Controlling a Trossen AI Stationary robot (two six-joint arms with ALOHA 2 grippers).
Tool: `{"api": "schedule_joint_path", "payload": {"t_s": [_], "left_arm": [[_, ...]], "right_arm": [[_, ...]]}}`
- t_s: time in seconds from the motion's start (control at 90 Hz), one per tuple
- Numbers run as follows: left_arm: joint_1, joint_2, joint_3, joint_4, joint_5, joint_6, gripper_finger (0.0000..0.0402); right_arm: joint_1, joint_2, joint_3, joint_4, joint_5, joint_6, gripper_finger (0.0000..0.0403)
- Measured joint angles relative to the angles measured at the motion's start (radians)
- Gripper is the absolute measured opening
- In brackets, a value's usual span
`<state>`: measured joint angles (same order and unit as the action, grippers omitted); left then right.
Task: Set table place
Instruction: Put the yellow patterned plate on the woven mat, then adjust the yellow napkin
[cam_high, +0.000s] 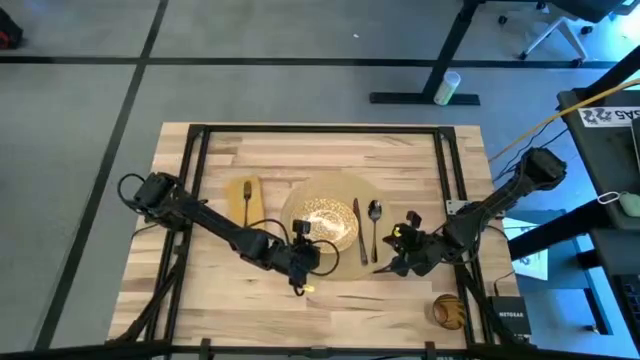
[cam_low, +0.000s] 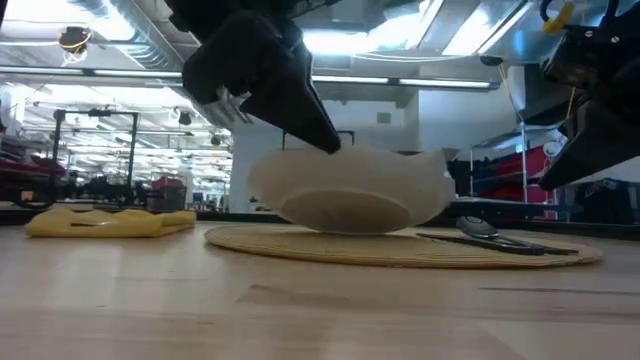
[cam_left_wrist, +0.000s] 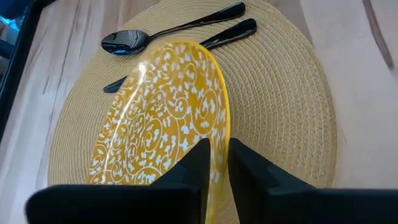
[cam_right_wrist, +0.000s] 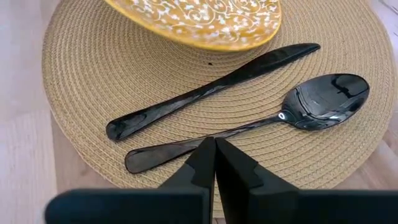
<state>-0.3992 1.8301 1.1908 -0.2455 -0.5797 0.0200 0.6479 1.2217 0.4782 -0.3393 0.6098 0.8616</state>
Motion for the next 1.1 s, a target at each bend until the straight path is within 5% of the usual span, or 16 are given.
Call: {"api": "schedule_joint_path", "payload": {"t_s": [0.411,1.1], "left_arm": [[0.001,0.0,0.0,-0.004,0.009,0.001,0.0083],[0.085,-0.004,-0.054,-0.17,0.01,-0.102,0.0078]], "right_arm": [[0.0,0.0,0.0,0.0,0.0,-0.001,0.0],[0.0,0.0,0.0,0.0,-0.018,-0.03,0.0]]}}
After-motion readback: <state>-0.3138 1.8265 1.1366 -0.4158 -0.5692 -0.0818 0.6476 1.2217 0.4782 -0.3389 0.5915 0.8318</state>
